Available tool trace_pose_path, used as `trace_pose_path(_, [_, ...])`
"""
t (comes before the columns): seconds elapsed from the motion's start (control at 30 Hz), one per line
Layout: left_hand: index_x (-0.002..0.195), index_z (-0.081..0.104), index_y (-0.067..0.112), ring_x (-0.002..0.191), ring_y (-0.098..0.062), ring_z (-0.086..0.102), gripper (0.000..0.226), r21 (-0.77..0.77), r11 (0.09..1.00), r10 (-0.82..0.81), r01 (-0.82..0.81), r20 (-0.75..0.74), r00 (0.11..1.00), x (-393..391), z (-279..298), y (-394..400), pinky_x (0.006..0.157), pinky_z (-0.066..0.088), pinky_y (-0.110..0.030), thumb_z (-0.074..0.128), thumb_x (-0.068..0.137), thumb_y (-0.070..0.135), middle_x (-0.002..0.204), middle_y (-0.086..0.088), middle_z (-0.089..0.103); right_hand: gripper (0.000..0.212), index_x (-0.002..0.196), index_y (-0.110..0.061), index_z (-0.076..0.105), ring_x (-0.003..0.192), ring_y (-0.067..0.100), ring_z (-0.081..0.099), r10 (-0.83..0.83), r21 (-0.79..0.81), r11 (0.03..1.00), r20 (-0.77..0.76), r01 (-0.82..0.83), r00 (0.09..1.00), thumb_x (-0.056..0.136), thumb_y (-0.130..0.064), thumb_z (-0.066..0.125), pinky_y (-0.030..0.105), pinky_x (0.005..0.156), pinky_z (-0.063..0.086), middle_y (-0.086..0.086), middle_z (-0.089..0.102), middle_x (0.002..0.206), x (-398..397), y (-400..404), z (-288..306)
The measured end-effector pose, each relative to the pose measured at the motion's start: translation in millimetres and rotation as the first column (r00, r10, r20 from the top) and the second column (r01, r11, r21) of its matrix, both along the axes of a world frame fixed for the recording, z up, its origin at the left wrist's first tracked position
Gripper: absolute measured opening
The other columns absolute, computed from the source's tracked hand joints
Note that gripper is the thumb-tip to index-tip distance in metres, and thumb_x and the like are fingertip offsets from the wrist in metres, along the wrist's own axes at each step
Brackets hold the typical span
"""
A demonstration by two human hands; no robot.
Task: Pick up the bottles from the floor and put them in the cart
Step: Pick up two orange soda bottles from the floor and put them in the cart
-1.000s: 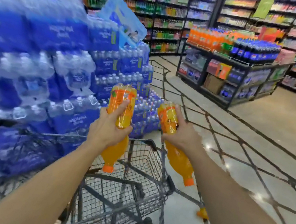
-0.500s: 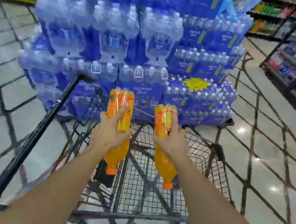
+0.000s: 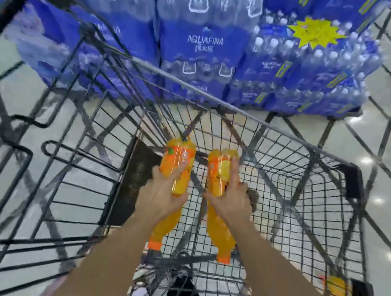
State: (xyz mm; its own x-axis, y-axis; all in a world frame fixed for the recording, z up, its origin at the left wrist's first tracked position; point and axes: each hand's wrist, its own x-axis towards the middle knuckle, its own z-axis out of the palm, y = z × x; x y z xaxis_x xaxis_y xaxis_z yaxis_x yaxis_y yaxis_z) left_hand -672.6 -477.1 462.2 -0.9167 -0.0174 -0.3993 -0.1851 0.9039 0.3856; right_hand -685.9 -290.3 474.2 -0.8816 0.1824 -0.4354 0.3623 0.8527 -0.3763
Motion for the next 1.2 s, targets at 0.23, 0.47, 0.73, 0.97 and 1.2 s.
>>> trace_pose_path(0.23, [0.149,-0.004,0.063,0.098,-0.043,0.063,0.084,-0.035,0.997,0.071,-0.068,0.069,0.995,-13,-87,25,0.083,0.053,-0.049,0.057,0.091,0.059,0.137,-0.019,0.033,0.118,0.144,-0.053,-0.03,0.117,0.046,0.055,-0.062,-0.038,0.997,0.071,0.065,0.996,0.082,-0.057,0.07,0.051,0.089,0.049,0.032,0.038,0.143,-14,22,-75])
trace_pose_path(0.47, [0.146,-0.007,0.068,0.105,-0.048,0.061,0.086,-0.045,0.994,0.102,-0.098,0.093,0.99,-19,-140,36,0.081,0.054,-0.052,0.058,0.091,0.059,0.146,-0.022,0.03,0.119,0.143,-0.051,-0.032,0.111,0.048,0.056,-0.087,-0.093,0.991,0.115,0.098,0.99,0.083,-0.053,0.07,0.055,0.093,0.048,0.033,0.039,0.137,-21,16,-126])
trace_pose_path(0.73, [0.147,-0.011,0.066,0.136,-0.043,0.039,0.087,-0.028,0.996,0.086,-0.083,0.178,0.98,-12,-151,34,0.095,0.049,-0.055,0.059,0.097,0.049,0.16,-0.015,0.005,0.11,0.146,-0.049,-0.029,0.125,0.053,0.042,-0.011,-0.162,0.986,0.186,0.042,0.982,0.091,-0.043,0.066,0.057,0.101,0.042,0.029,0.024,0.144,-25,6,-143])
trace_pose_path(0.97, [0.158,0.014,0.044,0.142,-0.036,0.036,0.073,-0.174,0.983,-0.059,0.06,0.01,0.998,-59,-66,24,0.101,0.046,-0.053,0.042,0.095,0.067,0.16,-0.012,0.027,0.084,0.156,-0.036,-0.009,0.133,0.048,0.037,0.143,-0.002,0.99,0.059,-0.143,0.988,0.096,-0.059,0.045,0.054,0.104,0.039,0.026,0.012,0.159,-73,32,-59])
trace_pose_path(1.2, [0.155,0.03,0.039,0.133,-0.039,0.047,0.076,-0.223,0.964,-0.199,0.143,-0.258,0.945,-106,97,30,0.096,0.05,-0.055,0.045,0.089,0.074,0.155,-0.015,0.039,0.07,0.153,-0.032,0.025,0.127,0.033,0.046,0.25,0.242,0.95,-0.211,-0.197,0.945,0.093,-0.064,0.044,0.048,0.09,0.048,0.009,0.045,0.143,-80,105,112])
